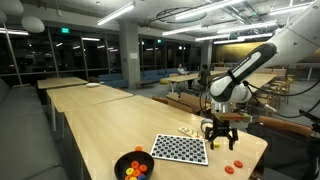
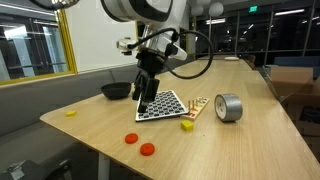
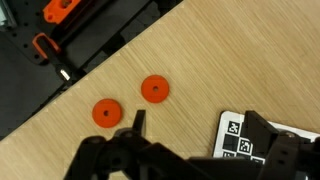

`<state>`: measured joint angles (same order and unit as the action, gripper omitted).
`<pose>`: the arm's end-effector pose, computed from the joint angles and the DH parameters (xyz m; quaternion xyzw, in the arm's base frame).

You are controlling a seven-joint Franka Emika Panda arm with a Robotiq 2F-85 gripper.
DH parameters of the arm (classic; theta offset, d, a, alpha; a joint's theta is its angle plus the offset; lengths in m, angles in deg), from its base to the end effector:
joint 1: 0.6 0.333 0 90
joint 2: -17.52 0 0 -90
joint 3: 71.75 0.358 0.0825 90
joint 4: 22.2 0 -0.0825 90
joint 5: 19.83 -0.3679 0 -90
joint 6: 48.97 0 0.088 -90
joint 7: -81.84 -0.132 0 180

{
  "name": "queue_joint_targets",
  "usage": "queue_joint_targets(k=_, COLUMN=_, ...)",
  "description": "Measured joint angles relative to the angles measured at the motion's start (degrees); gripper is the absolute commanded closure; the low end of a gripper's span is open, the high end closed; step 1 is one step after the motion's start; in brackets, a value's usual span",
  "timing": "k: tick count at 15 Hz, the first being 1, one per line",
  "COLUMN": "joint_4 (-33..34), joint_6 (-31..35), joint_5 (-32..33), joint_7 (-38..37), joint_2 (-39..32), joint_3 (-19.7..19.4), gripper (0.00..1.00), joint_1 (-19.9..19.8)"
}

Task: Put the two round orange blocks next to each other in the black bowl one at a time

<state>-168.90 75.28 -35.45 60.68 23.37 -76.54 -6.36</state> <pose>0.3866 -0.0553 0.3141 -0.9177 0.3553 0.1526 0.0905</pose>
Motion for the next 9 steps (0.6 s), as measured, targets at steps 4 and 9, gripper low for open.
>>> queue_joint_targets(k=4, joint_4=0.0, joint_6=0.2, joint_5=-2.2, joint_7=-0.1, joint_2=-2.9, joint_3=0.0, gripper=0.00, joint_1=0.0)
queue_joint_targets(k=9, joint_4=-0.9, joint_6=1.1, joint_5=-4.0, joint_7=-0.1, joint_2=-5.7, joint_3=0.0, gripper=0.00, joint_1=0.0)
